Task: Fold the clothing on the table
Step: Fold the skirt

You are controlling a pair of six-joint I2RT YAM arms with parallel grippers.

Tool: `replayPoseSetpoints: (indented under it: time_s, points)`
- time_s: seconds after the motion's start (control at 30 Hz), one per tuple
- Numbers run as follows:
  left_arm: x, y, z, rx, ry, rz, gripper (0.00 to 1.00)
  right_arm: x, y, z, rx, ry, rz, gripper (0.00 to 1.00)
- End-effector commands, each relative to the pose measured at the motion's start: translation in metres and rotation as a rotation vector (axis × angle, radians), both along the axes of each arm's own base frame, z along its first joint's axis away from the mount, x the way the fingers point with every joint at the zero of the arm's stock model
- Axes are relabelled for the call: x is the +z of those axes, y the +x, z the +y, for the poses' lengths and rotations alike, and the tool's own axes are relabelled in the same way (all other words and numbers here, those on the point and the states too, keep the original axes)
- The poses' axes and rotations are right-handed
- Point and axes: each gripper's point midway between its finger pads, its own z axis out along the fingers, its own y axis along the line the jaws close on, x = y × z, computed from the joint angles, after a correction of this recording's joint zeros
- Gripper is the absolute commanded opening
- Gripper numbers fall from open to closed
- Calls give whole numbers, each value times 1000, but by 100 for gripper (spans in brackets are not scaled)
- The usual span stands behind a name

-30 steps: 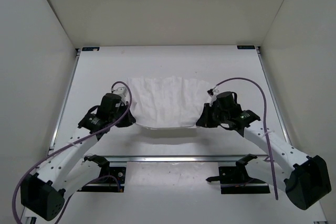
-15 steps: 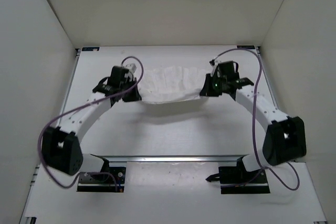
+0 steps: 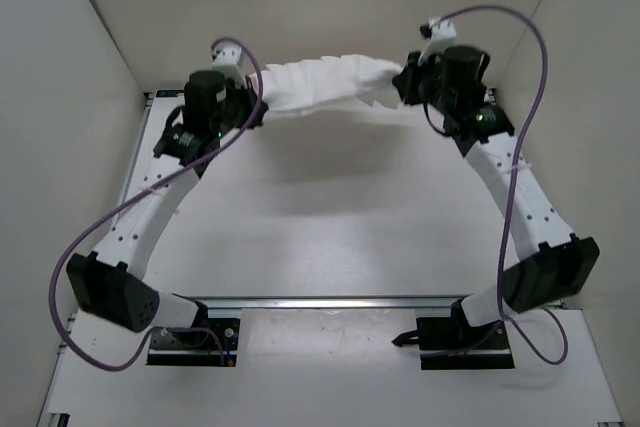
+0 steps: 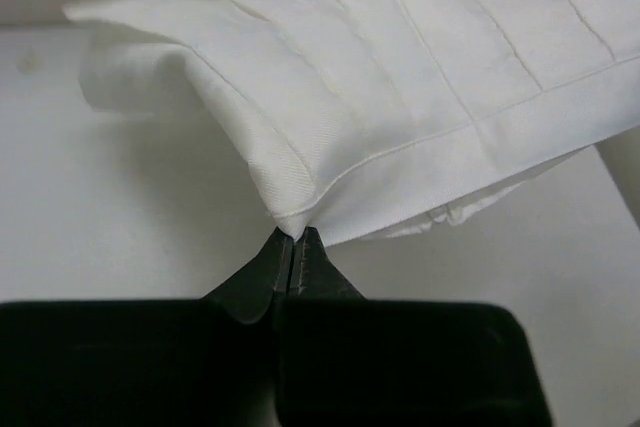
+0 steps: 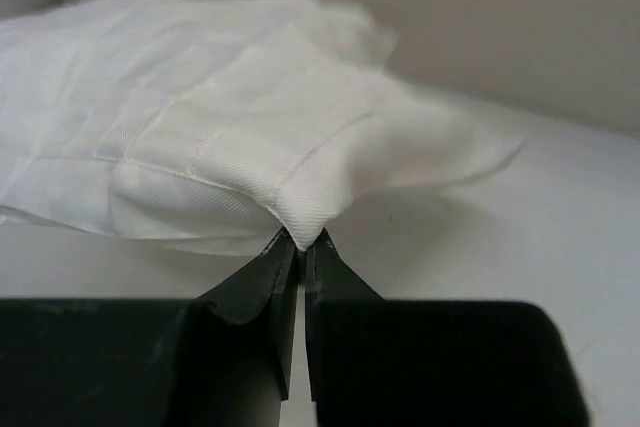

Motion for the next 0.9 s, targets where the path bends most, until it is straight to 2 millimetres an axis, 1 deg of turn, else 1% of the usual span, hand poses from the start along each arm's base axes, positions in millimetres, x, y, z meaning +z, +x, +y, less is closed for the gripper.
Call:
replayPoseSetpoints:
  time_s: [0.0,0.03,0.07,0.1,0.13,0.17,0.2,0.23,0.27,0.33,0.37,0.4,0.43,0.47,0.5,0.53,0.57,0.6,0.63,0.67,0.7,0.73,0.77,0.8,0.83,0.87]
  points:
    - [-101,-44,1,-26,57,216,0,-122,-39,0,15,-64,250,0]
    - [-127,-65,2,-36,65,261,0,-131,-51,1,17,-50,269,0]
    - [-144,-85,3,-46,63,297,0,-182,-77,-4,12,-57,372,0]
    - [-156,-96,7,-39,75,328,0,-186,-93,-2,22,-43,387,0]
    - [-169,-113,9,-45,66,362,0,-206,-114,-1,35,-23,441,0]
    - [-191,-128,16,-47,72,421,0,-220,-127,-2,40,-16,484,0]
    - [-192,-141,18,-44,53,439,0,-231,-148,3,65,14,531,0]
    - [-195,-154,21,-50,40,451,0,-251,-168,6,76,22,593,0]
    - [-205,-168,23,-61,52,494,0,-249,-178,9,87,31,588,0]
    - [-203,-190,32,-50,58,522,0,-253,-210,20,139,45,634,0]
    - [-196,-196,33,-60,39,515,0,-247,-217,28,165,53,632,0]
    - [-196,-201,36,-59,51,534,0,-244,-221,29,172,59,625,0]
    - [-197,-208,37,-65,52,559,0,-235,-219,31,179,67,614,0]
    - [-191,-207,37,-65,52,556,0,-226,-214,32,181,71,591,0]
    - [-186,-204,38,-60,63,557,0,-223,-209,32,187,68,580,0]
    - [-188,-200,40,-52,81,569,0,-216,-196,29,178,73,562,0]
    - [-185,-191,39,-45,87,576,0,-204,-184,24,177,85,522,0]
    - [-180,-177,38,-39,77,573,0,-196,-171,29,202,92,501,0]
    - [-174,-161,38,-30,66,565,0,-196,-157,24,188,103,509,0]
    - [-169,-148,38,-17,48,551,0,-190,-136,19,171,107,494,0]
    - [-165,-132,37,-5,33,557,0,-172,-122,20,175,104,450,0]
    - [-151,-118,32,-15,12,525,0,-179,-109,19,165,81,459,0]
    - [-144,-101,26,-18,12,503,0,-167,-92,25,174,69,427,0]
    - [-153,-92,25,-12,28,526,0,-162,-76,26,171,50,402,0]
    - [-152,-75,18,-23,12,526,0,-158,-65,26,159,52,386,0]
    - [-140,-60,17,-20,-4,493,0,-159,-51,27,159,47,382,0]
